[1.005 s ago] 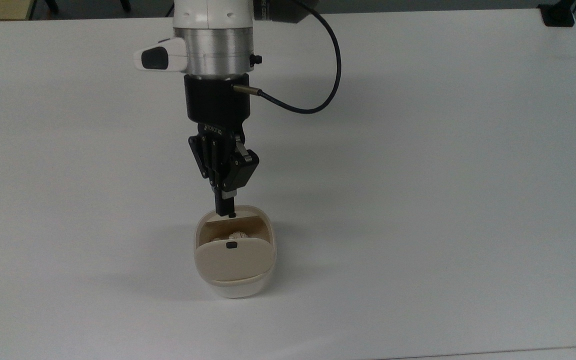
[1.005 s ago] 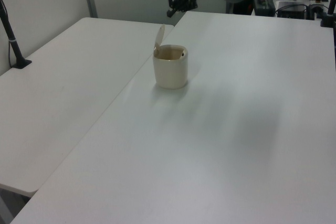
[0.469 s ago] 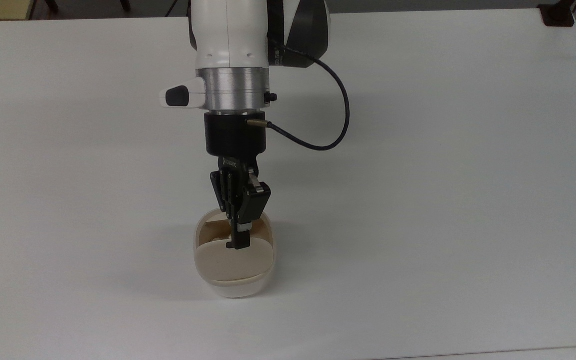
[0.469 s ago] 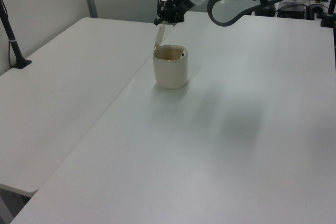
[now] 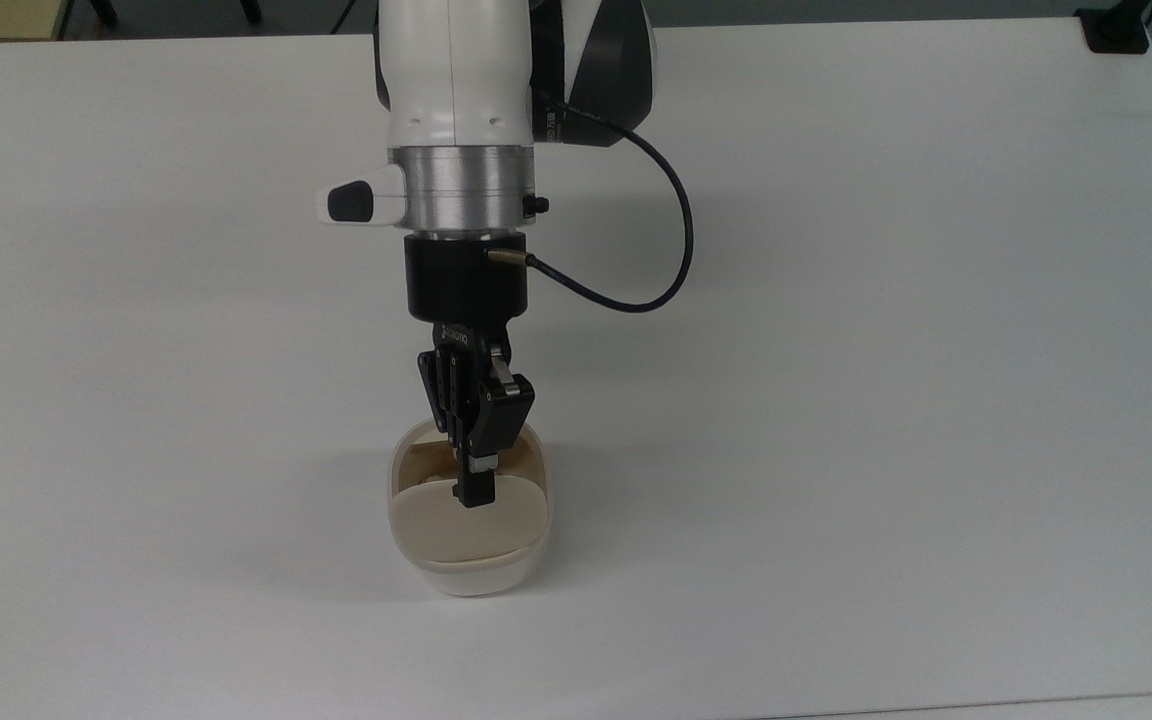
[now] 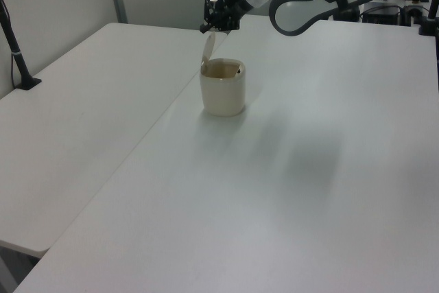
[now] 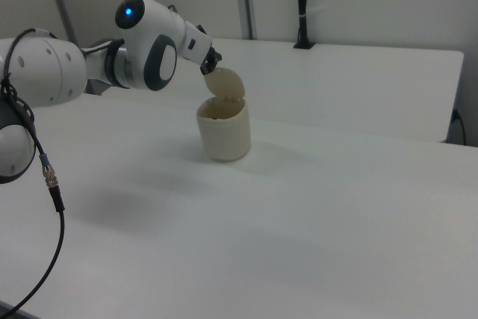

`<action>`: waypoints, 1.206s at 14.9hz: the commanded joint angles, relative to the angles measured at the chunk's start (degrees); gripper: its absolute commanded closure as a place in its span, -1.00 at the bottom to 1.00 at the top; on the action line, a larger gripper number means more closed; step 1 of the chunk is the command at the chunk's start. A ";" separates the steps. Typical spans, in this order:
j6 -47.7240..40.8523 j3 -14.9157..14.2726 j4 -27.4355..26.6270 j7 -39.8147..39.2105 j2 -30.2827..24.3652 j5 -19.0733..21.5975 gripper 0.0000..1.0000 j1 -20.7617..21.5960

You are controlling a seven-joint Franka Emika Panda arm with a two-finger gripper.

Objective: Close the trash bin
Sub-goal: 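Push the raised lid down over the bin opening with the gripper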

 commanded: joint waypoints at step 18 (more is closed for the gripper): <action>-1.52 0.52 -18.72 -7.69 -9.15 -5.20 1.00 -2.43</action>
